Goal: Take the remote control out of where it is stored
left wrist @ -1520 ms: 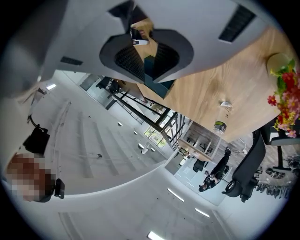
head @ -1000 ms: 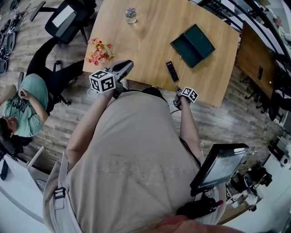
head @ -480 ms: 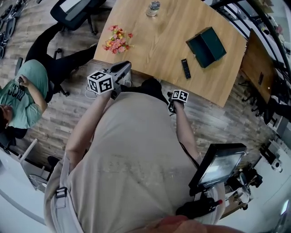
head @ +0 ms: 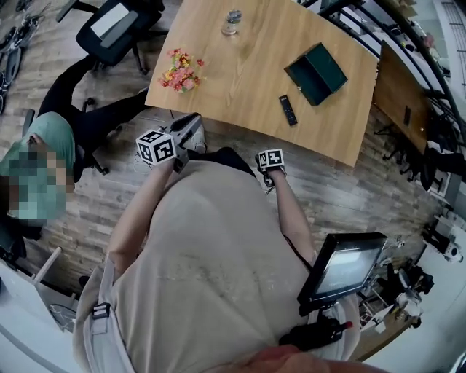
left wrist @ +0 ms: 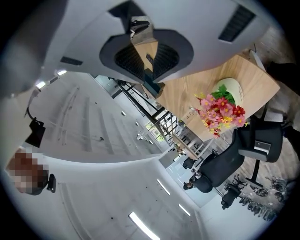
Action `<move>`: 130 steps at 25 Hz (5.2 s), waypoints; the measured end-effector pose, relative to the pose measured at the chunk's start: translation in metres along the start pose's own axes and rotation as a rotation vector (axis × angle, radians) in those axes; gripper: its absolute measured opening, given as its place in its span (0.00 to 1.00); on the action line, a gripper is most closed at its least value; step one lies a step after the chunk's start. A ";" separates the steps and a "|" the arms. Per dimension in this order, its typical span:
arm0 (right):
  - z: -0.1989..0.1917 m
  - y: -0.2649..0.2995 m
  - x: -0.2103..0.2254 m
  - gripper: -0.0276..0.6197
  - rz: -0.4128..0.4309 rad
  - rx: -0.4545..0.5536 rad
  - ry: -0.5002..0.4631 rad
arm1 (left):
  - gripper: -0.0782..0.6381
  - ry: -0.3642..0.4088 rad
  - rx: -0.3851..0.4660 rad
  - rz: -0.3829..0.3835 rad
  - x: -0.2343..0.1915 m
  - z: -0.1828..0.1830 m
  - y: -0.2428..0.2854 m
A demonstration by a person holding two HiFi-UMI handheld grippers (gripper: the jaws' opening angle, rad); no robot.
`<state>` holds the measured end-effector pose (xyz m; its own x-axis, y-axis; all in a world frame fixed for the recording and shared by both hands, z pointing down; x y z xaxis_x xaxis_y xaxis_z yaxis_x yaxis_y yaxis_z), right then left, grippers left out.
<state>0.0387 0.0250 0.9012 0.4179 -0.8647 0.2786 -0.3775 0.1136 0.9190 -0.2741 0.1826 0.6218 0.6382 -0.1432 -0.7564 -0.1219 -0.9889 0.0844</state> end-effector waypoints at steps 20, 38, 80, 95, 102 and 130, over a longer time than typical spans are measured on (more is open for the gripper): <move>-0.544 -0.113 -0.032 0.20 -0.170 -0.066 0.900 | 0.16 0.074 -0.283 -0.269 0.215 -0.203 -0.016; -0.401 -0.078 -0.070 0.20 -0.080 0.227 0.689 | 0.16 0.129 -0.241 -0.329 0.238 -0.178 -0.114; -0.033 -0.455 -0.357 0.20 -0.265 1.508 -0.083 | 0.16 0.111 -0.041 -0.549 0.211 0.012 -0.250; -0.057 -0.531 -0.352 0.20 -0.251 1.597 -0.242 | 0.15 0.186 -0.072 -0.570 0.279 -0.037 -0.218; -0.079 -0.536 -0.287 0.20 -0.260 1.534 -0.207 | 0.15 0.194 -0.095 -0.541 0.317 -0.078 -0.188; -0.153 -0.536 -0.215 0.20 -0.173 1.499 -0.157 | 0.15 0.247 -0.152 -0.460 0.365 -0.180 -0.177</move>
<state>0.2776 0.2246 0.3913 0.4908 -0.8676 0.0801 -0.8414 -0.4958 -0.2150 0.1176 0.2984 0.4472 0.7617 0.3189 -0.5641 0.3116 -0.9435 -0.1126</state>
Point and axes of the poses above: the fingertips, and each gripper's own axes: y forward along the fingers, x to its right, z out of its top, the point moved 3 cm from there along -y, backward along the fingers, and after that the axes turned 14 degrees about x, right-handed, at the moved point
